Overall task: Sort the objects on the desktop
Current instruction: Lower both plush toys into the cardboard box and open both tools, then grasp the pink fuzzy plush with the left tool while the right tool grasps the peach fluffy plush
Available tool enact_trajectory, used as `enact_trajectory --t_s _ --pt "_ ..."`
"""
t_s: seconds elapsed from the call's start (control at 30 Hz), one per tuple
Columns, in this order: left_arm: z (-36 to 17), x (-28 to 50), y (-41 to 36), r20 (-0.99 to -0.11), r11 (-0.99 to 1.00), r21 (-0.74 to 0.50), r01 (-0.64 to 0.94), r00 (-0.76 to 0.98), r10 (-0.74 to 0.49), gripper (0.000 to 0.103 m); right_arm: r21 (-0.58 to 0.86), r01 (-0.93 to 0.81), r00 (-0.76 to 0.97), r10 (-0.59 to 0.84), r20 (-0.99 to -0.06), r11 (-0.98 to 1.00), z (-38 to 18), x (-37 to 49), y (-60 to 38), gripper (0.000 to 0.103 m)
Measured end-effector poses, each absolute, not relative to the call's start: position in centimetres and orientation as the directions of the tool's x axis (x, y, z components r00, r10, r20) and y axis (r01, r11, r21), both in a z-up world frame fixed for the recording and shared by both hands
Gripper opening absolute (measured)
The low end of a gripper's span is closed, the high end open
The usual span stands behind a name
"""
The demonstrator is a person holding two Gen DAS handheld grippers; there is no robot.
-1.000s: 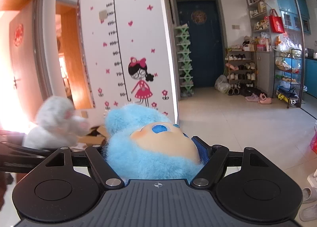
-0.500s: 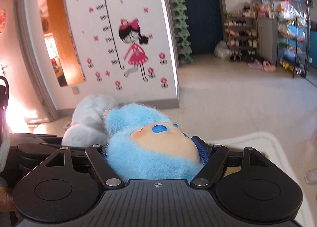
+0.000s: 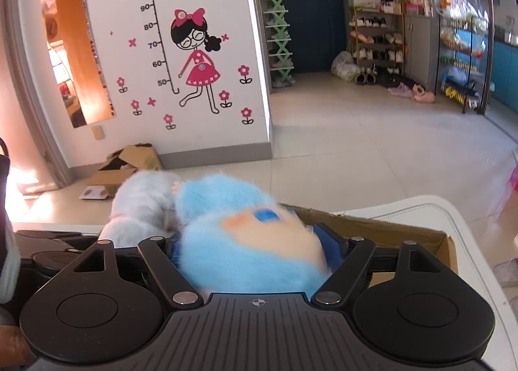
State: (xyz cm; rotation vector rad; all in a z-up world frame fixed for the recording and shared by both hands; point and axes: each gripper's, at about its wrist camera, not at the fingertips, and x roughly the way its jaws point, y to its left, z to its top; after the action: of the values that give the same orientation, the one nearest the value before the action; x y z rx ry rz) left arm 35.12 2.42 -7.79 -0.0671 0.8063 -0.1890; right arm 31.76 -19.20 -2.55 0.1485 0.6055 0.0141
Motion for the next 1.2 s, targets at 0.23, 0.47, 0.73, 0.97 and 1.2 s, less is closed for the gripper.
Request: enact_trajectory --t_s 0.23,0.47,0.73,0.97,1.2 --pt "-5.3 32.6 5.2 -0.681 0.977 -0.174 0.121 0.702 -0.208 0.085 0.169 0.005 0.854 0.084 -0.513 0.986 -0.2 31.1 -19.3 0.084" --pt "-0.3 26.7 6.7 -0.608 0.969 -0.175 0.175 0.755 -0.245 0.098 0.303 -0.001 0.901 0.132 -0.413 0.953 3.2 24.6 -22.0 0.084" --pt "3.6 17.2 10.1 -0.530 0.969 -0.149 0.197 0.811 -0.247 0.102 0.306 -0.043 0.935 0.146 -0.322 0.951 3.7 13.5 -22.7 0.087" --pt "2.1 12.0 12.2 -0.518 0.986 -0.060 0.154 0.840 -0.162 0.102 0.185 -0.122 0.935 0.176 -0.309 0.975 2.5 5.7 -19.3 0.089" --pt "1.0 8.9 14.8 -0.562 0.997 0.015 0.075 0.825 -0.053 0.102 0.132 -0.180 0.916 0.216 -0.338 0.975 1.6 2.0 -14.9 0.089"
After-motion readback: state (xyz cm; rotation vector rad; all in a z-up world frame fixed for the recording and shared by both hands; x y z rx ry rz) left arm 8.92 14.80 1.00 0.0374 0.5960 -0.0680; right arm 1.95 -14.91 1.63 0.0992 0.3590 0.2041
